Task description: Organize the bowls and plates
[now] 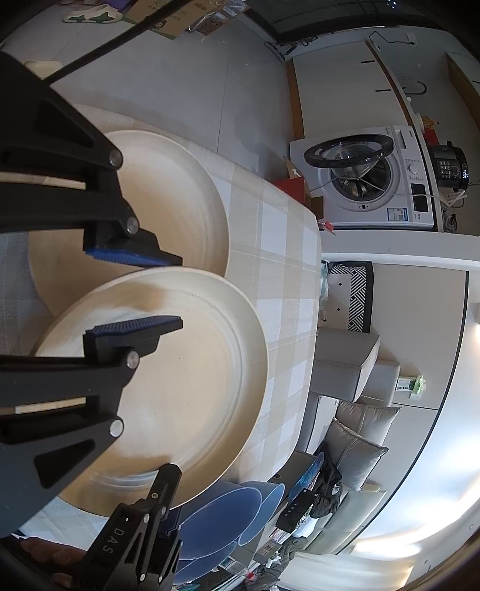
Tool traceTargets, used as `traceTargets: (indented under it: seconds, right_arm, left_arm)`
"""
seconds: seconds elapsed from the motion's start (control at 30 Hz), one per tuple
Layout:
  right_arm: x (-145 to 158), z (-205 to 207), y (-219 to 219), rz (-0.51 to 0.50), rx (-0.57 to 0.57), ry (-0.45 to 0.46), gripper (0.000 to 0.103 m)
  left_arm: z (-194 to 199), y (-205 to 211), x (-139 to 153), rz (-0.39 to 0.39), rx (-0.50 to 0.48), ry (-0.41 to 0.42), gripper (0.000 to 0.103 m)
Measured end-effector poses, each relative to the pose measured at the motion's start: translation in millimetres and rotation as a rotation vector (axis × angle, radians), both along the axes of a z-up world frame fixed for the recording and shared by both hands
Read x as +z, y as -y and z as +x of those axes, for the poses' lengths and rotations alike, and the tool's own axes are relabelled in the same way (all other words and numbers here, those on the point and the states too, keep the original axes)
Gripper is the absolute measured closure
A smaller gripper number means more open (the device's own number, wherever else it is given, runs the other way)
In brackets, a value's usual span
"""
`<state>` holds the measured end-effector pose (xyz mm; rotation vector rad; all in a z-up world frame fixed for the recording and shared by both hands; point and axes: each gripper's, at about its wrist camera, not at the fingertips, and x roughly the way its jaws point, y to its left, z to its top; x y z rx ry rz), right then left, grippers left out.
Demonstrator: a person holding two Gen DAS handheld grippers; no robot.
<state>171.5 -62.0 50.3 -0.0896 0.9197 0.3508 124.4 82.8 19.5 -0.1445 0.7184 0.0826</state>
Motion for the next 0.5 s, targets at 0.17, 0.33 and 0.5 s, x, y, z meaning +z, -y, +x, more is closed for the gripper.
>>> traceTargets:
  seconds: [0.17,0.33,0.5]
  right_arm:
    - [-1.8,-10.9,4.9,0.000,-0.016,0.021,0.077]
    - [-8.5,-18.6,14.0,0.017,-0.035,0.004,0.077]
    - [-14.3,-25.6,21.7,0.022,-0.054,-0.009,0.077]
  left_arm:
    - [-3.0,4.9,-2.8,0.014,-0.017,0.003,0.080]
    - [-4.7,8.3,-4.4,0.004,-0.038,0.012,0.080]
    - [-4.8,14.2,-7.7,0.007,-0.049,0.010,0.080]
